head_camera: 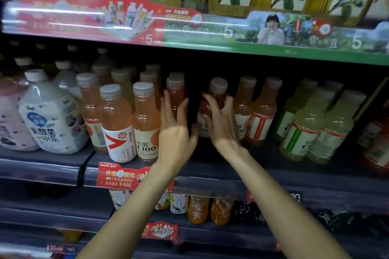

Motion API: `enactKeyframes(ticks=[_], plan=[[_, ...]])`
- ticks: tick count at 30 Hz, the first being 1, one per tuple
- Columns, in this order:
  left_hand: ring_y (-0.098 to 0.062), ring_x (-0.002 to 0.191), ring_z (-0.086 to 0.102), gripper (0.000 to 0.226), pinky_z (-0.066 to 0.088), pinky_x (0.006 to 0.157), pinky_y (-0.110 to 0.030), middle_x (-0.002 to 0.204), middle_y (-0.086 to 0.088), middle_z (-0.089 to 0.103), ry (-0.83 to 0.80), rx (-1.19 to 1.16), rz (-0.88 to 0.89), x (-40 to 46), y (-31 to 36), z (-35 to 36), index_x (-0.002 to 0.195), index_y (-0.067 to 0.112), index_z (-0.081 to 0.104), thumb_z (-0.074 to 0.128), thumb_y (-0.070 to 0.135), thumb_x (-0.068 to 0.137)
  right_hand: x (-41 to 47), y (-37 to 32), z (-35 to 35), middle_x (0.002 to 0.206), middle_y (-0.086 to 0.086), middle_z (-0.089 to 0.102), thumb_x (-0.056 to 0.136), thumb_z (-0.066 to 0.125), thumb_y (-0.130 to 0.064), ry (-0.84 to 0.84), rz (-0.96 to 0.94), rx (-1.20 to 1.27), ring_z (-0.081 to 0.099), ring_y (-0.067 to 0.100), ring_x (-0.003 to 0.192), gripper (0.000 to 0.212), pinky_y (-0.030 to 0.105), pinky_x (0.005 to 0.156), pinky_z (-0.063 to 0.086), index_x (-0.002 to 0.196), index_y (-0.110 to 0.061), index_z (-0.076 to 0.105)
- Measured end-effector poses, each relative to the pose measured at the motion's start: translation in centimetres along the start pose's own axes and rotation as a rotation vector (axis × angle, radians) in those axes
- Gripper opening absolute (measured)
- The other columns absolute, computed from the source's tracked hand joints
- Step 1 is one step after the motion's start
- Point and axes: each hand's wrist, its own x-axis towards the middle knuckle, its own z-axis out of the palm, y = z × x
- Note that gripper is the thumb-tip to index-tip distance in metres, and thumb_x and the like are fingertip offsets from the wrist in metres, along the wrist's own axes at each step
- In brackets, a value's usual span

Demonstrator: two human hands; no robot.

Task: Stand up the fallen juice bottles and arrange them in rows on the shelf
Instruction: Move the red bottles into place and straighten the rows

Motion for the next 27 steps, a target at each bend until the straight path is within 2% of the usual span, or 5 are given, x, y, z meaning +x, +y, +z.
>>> enactKeyframes(ticks=[6,9,14,20,27], plan=[[-0.040,0.127,0.034,0.076,0.032,0.106,-0.037,0.140,-0.030,0.034,0.179,-0.031,-0.024,1.0,0.3,1.2,0.141,0.005,0.030,0.068,0.002,0.076,-2.5,0.6,-3.1,0.117,-0.009,0.045,0.076,0.075,-0.008,0.046,0.033,0.330,0.047,-0.003,0.103,0.061,0.041,0.086,0.053,0.112,-0.036,0.033],[-0.037,0.116,0.036,0.087,0.030,0.100,-0.036,0.130,-0.031,0.040,0.159,-0.026,-0.039,1.3,0.5,1.6,0.145,-0.002,0.023,0.074,0.012,0.077,-3.0,1.4,-3.8,0.125,-0.011,0.048,0.068,0.083,-0.013,0.033,0.139,0.515,0.046,-0.004,0.118,0.079,0.040,0.099,0.047,0.120,-0.041,0.031],[-0.020,0.129,0.039,0.089,0.030,0.099,-0.022,0.144,-0.008,0.038,0.072,-0.251,-0.164,0.9,0.9,1.8,0.151,0.013,0.018,0.074,0.017,0.081,-4.4,2.6,-2.2,0.135,-0.005,0.045,0.066,0.085,-0.026,-0.031,0.203,0.480,0.046,0.008,0.124,0.098,0.027,0.100,0.042,0.139,-0.035,0.020],[-0.019,0.124,0.052,0.085,0.043,0.100,-0.034,0.140,-0.005,0.049,-0.045,-0.350,-0.292,0.3,-0.2,1.8,0.145,0.020,0.030,0.079,0.026,0.076,-4.2,2.9,-2.2,0.105,-0.030,0.052,0.067,0.085,-0.024,-0.088,0.294,0.535,0.048,-0.027,0.091,0.081,-0.002,0.075,0.037,0.131,-0.032,0.036],[-0.017,0.118,0.055,0.078,0.047,0.099,-0.034,0.127,-0.006,0.057,-0.060,-0.461,-0.045,-1.6,6.3,1.0,0.131,0.009,0.048,0.075,0.049,0.069,-11.2,4.3,-9.2,0.119,-0.013,0.059,0.061,0.084,-0.029,0.334,0.388,0.656,0.060,0.000,0.106,0.080,0.017,0.088,0.049,0.127,-0.034,0.040]])
